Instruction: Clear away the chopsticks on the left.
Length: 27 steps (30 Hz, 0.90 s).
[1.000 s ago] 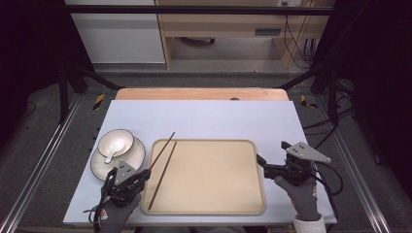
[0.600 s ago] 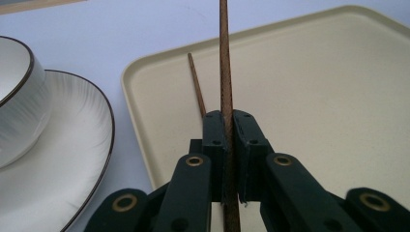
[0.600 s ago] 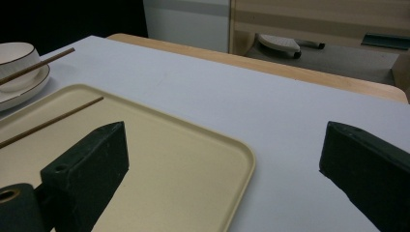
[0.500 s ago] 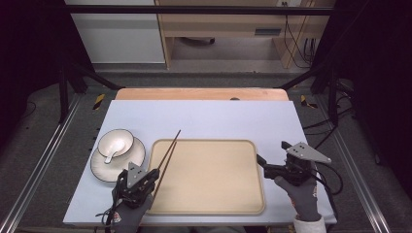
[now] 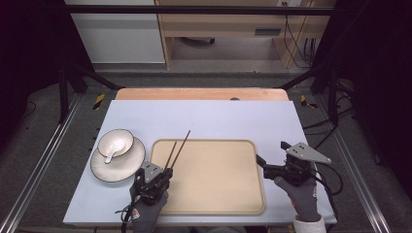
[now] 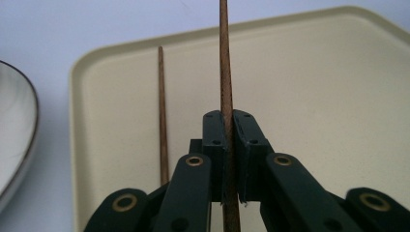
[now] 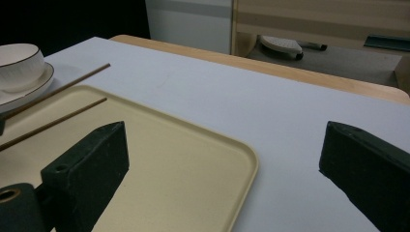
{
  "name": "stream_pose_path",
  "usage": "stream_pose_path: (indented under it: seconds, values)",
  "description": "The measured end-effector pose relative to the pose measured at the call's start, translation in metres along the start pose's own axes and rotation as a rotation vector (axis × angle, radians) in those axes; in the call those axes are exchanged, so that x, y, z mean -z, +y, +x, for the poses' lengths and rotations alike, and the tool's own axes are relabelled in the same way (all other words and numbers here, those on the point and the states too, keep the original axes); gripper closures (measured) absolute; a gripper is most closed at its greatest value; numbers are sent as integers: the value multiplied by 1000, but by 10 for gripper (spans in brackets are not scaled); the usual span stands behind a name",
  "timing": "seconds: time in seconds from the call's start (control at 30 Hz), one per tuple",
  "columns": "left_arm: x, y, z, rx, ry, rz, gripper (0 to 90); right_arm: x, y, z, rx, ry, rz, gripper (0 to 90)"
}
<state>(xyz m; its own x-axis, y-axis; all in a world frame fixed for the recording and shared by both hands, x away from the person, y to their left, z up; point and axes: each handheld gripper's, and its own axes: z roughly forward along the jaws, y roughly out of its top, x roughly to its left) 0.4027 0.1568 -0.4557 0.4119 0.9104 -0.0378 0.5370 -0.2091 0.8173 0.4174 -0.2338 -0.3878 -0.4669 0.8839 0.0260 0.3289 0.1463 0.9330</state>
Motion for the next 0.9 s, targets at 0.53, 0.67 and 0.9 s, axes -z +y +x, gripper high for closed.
stream_pose_path:
  seconds: [0.53,0.67,0.9]
  values:
    - [-13,-13,-5,-15,49,93,844,-3,-1,1,9,-4,13,38]
    - [-12,-15,-6,-24,58,105,844,-3,-1,1,9,-5,12,38]
    - [-14,-15,-6,-32,56,137,842,-4,-2,2,13,-5,18,38]
